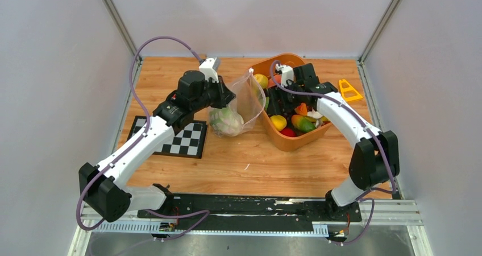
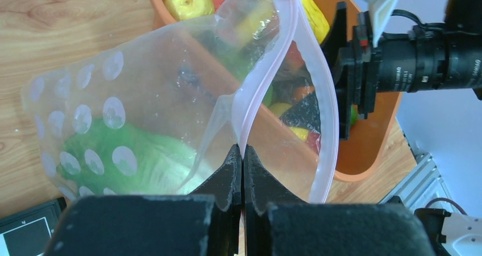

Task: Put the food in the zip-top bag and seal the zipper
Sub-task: Move the bin to the center of the board, then pick up the fake fruit from the bin.

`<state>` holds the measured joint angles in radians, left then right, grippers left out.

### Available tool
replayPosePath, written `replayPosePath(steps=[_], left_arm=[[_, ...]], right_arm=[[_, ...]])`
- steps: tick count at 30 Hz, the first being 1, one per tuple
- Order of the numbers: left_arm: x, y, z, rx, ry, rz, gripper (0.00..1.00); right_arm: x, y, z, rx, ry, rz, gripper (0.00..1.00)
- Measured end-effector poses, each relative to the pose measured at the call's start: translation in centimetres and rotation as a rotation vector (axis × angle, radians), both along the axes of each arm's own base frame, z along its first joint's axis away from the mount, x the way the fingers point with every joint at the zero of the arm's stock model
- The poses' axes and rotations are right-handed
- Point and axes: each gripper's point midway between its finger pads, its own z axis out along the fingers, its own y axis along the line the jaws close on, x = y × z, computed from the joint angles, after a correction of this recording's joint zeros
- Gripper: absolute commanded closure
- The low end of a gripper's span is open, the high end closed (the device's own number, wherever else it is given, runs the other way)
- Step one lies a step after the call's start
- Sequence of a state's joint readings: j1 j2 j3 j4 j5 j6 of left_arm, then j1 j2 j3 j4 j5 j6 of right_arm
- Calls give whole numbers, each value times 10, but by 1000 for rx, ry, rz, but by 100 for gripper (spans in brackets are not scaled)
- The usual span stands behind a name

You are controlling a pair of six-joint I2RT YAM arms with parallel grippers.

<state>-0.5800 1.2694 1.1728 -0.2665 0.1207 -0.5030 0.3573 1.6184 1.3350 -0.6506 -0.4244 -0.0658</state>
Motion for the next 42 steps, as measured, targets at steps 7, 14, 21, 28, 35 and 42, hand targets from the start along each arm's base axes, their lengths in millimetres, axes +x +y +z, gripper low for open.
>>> replayPosePath(steps=[7, 14, 21, 28, 35, 42], left_arm=[[0, 4, 7, -5, -18, 17, 100], [1, 6, 5, 0, -17, 31, 100], [1, 6, 5, -2, -14, 32, 100], [1, 6, 5, -2, -12, 33, 100], [-2, 7, 6, -7, -15, 31, 100], [-4, 6, 7, -14, -11, 21, 100]], right_arm=[[19, -28, 22, -40, -135, -210, 31], [30, -6, 13, 95, -85, -208, 19], [42, 19, -23, 162, 48, -174, 21], [43, 23, -30, 173, 78, -168, 54], [38, 12, -15, 178, 10, -211, 61], [38, -16, 10, 212, -86, -330, 63]])
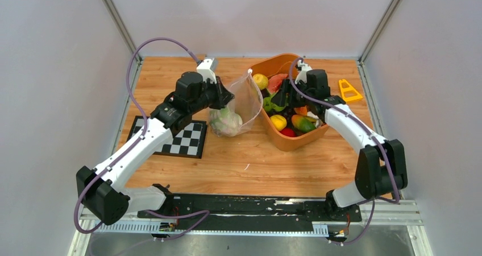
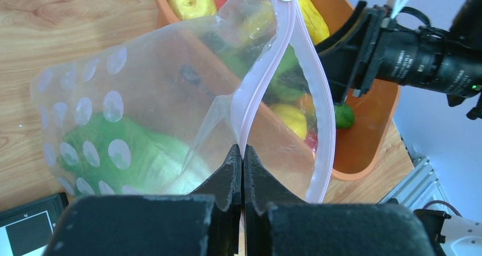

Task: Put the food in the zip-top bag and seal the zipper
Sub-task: Pick up the fake fruit from the bin, then place the fake fruit in the zipper food storage bag.

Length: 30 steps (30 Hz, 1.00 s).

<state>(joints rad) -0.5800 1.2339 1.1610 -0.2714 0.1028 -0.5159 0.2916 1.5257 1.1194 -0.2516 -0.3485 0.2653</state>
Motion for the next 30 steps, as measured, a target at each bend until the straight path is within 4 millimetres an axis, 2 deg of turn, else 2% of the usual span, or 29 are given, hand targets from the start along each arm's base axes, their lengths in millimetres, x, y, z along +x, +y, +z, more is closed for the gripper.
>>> replayPosePath(steps=[4, 8, 12, 16, 18, 21, 24, 27, 30], left_arm=[[-2, -2, -2, -3, 7, -11, 100], [-3, -3, -2, -6, 10, -22, 100], [-4, -4, -2, -7, 12, -27, 100], [-3, -5, -5, -6, 20, -32, 100], [-3, -6, -6, -7, 24, -35, 100], [-3, -8, -7, -9, 29, -41, 100], [-3, -9, -9, -9, 36, -44, 100], [-4, -9, -9, -10, 38, -47, 100], [-4, -10, -9, -11, 39, -49, 100]], right_arm=[[-7, -13, 16, 49, -52, -62, 64], [-16, -15, 50, 116, -143, -76, 64], [-27, -7, 97, 205, -265, -31, 64], [-56, 12, 150, 300, -432, 133, 63], [-70, 25, 161, 312, -478, 212, 63], [-95, 52, 170, 307, -530, 358, 63], [-111, 78, 169, 283, -546, 475, 63], [-112, 93, 158, 228, -542, 506, 62], [-107, 96, 140, 141, -535, 487, 61]])
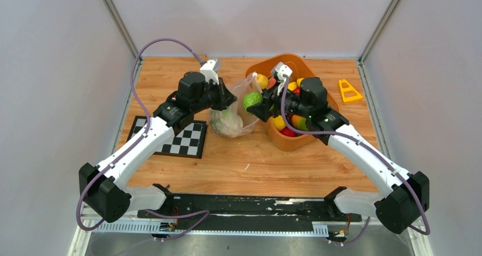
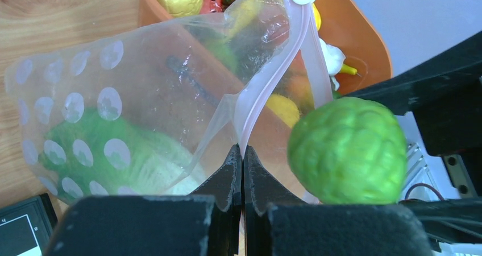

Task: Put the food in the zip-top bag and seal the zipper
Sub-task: Place the fake fruit in the zipper food storage bag.

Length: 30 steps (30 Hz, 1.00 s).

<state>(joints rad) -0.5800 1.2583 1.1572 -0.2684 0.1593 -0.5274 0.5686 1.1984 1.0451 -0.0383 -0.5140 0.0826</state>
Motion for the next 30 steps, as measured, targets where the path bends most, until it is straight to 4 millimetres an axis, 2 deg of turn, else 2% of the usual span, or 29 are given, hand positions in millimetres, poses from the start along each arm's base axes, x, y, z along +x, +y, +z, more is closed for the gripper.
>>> replayPosePath(steps=[3, 7, 12, 18, 25, 30], left_arm=[[-1, -1, 0, -3, 2, -8, 100], [-3, -3, 1, -8, 5, -22, 100], [-4, -4, 1, -11, 7, -27, 100], [-4, -3, 1, -14, 9, -23, 100], [-3, -4, 2, -18, 8, -21, 100], [-2, -3, 3, -21, 6, -16, 100]], right_arm=[[8, -1, -12, -74, -27, -38, 61], [17, -2, -15, -144, -88, -70, 58], [25, 6, -19, -216, -162, -84, 53], [35, 10, -34, -285, -179, -119, 50], [46, 8, -28, -302, -232, -192, 46], [50, 16, -38, -316, -231, -185, 34]])
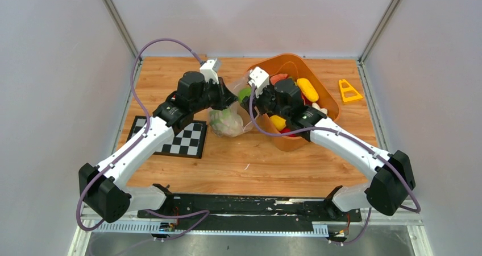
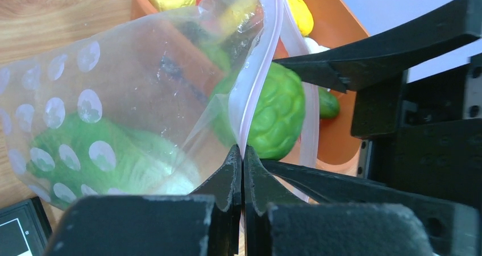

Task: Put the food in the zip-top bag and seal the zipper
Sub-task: Place the fake fruit in the zipper food storage bag.

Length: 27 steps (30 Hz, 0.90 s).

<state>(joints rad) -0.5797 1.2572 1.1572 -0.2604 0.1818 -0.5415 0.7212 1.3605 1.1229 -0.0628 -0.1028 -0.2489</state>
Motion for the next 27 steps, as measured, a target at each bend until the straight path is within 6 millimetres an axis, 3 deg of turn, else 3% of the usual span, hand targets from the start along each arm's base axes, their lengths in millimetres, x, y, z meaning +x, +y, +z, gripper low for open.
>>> replayPosePath(steps=[3, 10, 17, 23, 25, 27], left_arm=[[1, 0, 1, -4, -4, 4, 100], [2, 0, 3, -7, -9, 9, 100], [2, 1, 3, -7, -9, 14, 100], [4, 2, 3, -4, -11, 24, 100], [4, 2, 3, -3, -11, 26, 100], [4, 2, 3, -4, -12, 26, 100]], right_arm=[[5, 0, -10, -15, 21, -30, 23], [10, -7, -12, 39, 84, -96, 14], [-2, -14, 19, 150, 96, -77, 14], [-11, -54, 61, 249, 0, -165, 17], [0, -72, 62, 269, 7, -240, 19], [19, -92, 50, 279, 50, -332, 20]])
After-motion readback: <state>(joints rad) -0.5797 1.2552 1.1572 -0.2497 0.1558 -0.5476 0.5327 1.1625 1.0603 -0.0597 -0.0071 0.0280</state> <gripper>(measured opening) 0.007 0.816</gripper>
